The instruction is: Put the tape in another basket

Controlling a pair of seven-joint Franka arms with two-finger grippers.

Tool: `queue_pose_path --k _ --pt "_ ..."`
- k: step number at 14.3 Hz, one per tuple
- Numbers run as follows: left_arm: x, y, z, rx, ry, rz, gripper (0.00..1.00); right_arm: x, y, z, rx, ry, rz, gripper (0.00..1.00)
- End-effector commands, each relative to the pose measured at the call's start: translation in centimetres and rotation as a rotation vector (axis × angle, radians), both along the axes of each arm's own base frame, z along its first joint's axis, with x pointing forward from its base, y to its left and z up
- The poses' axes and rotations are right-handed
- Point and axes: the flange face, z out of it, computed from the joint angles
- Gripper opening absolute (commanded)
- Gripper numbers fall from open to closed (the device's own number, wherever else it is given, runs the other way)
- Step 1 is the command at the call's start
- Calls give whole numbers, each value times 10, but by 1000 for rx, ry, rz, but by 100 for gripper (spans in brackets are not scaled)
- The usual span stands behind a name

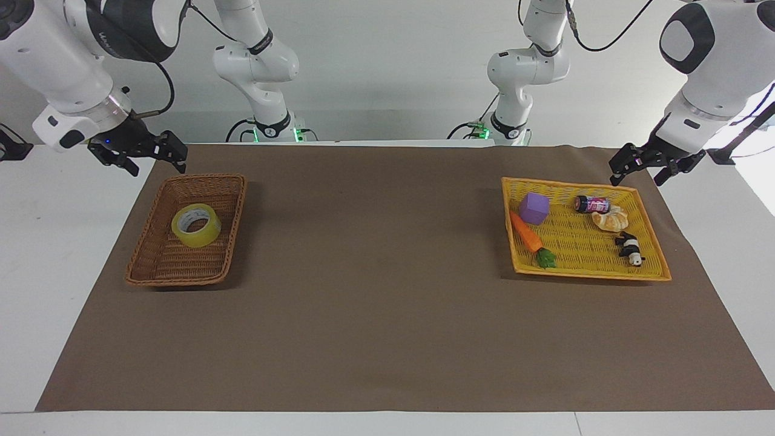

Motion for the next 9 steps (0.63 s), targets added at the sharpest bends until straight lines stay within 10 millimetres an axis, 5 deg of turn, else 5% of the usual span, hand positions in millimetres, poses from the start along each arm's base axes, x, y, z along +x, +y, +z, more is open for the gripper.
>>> queue_pose_path --k 1,9 --pt "-4 5 0 13 9 2 100 -3 2 4 -18 13 -8 100" --pt "-4 5 0 13 9 2 100 -20 -7 1 -17 40 -52 100"
